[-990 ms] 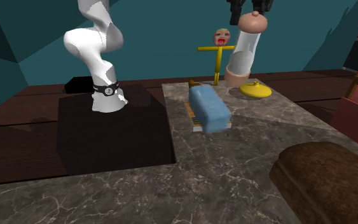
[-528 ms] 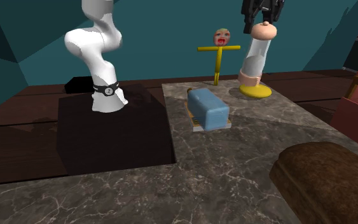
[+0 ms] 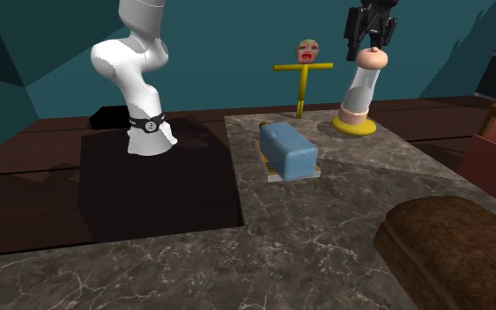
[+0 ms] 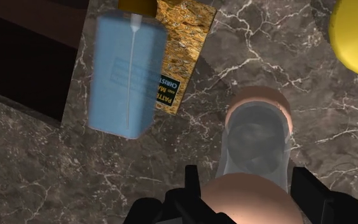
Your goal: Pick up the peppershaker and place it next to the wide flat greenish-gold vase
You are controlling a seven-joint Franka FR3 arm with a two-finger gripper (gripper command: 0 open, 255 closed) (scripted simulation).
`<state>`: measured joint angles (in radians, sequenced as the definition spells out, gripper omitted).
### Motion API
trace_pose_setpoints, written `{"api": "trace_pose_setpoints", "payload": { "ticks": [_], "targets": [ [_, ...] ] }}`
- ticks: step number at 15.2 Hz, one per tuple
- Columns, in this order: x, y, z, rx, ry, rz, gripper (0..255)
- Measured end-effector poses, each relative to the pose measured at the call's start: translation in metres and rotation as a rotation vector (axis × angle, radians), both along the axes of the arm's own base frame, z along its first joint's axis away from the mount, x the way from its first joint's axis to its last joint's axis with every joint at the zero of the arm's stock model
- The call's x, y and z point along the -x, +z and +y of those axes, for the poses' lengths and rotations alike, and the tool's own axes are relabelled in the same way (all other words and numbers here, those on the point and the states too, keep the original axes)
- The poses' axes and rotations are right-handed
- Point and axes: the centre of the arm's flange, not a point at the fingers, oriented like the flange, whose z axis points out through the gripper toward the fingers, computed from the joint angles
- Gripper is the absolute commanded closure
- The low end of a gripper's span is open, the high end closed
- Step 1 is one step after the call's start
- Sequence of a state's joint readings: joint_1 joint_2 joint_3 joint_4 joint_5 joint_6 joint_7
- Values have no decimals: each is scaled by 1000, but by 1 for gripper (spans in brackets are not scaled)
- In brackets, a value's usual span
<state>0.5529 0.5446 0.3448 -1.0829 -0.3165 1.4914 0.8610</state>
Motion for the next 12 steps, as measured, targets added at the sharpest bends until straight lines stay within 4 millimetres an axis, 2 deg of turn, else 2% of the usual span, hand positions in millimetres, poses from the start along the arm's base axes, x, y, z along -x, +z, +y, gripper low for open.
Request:
{"api": "trace_pose_setpoints", "payload": {
  "ticks": [12],
  "targets": [
    [1, -63, 1, 0, 0, 0, 255]
  ]
}}
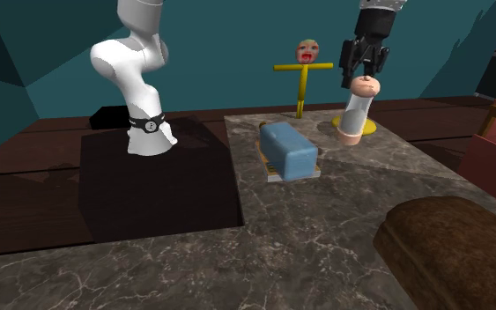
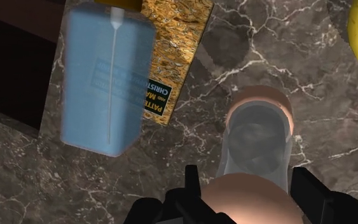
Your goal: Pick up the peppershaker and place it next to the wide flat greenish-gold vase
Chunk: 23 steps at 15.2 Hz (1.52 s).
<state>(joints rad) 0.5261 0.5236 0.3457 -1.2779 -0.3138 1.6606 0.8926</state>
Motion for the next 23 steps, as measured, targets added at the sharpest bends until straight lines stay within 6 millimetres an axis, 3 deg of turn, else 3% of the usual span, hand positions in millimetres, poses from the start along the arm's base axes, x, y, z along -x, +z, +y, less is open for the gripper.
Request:
{"api": "trace_pose_setpoints", "payload": {
  "ticks": [9, 15, 16, 23],
  "targets": [
    [0, -46, -1, 0, 0, 0, 255],
    [0, -50, 0, -1, 0, 0, 255],
    [0, -51, 0, -1, 0, 0, 0],
    [1, -45, 1, -1, 0, 0, 0]
  ]
}}
